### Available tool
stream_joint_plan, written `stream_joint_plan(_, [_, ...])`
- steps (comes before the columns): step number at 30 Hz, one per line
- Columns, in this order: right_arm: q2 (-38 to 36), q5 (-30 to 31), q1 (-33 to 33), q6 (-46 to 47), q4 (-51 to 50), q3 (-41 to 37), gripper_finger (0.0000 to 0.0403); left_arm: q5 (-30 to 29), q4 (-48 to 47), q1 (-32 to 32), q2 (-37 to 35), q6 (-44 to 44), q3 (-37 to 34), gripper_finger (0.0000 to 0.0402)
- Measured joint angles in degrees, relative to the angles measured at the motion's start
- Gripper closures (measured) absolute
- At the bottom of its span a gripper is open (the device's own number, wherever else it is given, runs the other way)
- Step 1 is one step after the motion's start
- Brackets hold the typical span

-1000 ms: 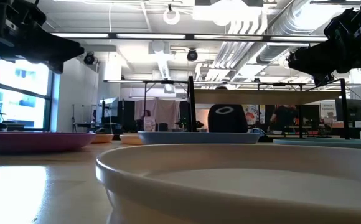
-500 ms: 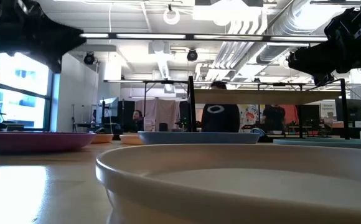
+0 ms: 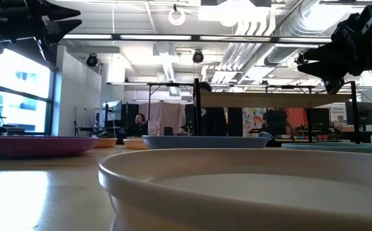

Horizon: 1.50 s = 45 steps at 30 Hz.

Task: Place and stack plates onto a shelf
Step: Put the light blue plate on the shelf

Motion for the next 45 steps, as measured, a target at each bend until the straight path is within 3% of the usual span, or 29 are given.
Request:
stream_joint_plan(6, [0.0, 0.1, 0.0, 1.9, 4.1, 0.0, 0.0263, -4.0, -0.2, 0.0, 0.0, -0.1, 0.0, 0.0319])
stream_joint_plan(13, [0.0, 9.1, 0.0, 1.1, 12.7, 0.0, 0.0263, -8.0, -0.1, 0.0, 0.0, -0.1, 0.0, 0.0319])
stream_joint_plan(19, [0.0, 10.2, 0.0, -5.2, 28.4, 0.0, 0.0263, -19.3, 4.6, 0.3, 0.0, 1.8, 0.0, 0.0319])
stream_joint_plan(23, [0.0, 10.2, 0.0, -13.0, 41.2, 0.1, 0.0263, -15.2, 7.0, 0.9, 0.0, 5.2, 0.0, 0.0319])
stream_joint_plan(26, [0.0, 9.6, 0.0, -17.1, 45.1, 2.0, 0.0263, -13.0, 7.9, 1.3, 0.0, 5.9, 0.5, 0.0319])
stream_joint_plan(30, [0.9, 8.8, 0.0, -20.3, 37.5, 7.9, 0.0263, -12.8, 8.0, 2.4, 0.0, 9.3, 4.1, 0.0319])
stream_joint_plan(37, [9.7, 10.4, 0.0, -22.3, 10.1, 25.1, 0.0263, -7.1, 6.7, 2.8, 4.5, 15.6, 14.7, 0.0319])
stream_joint_plan(45, [25.6, 9.2, 0.0, -9.7, -23.0, 44.9, 0.0263, -5.4, -7.8, 2.8, 19.0, 15.9, 29.3, 0.0319])
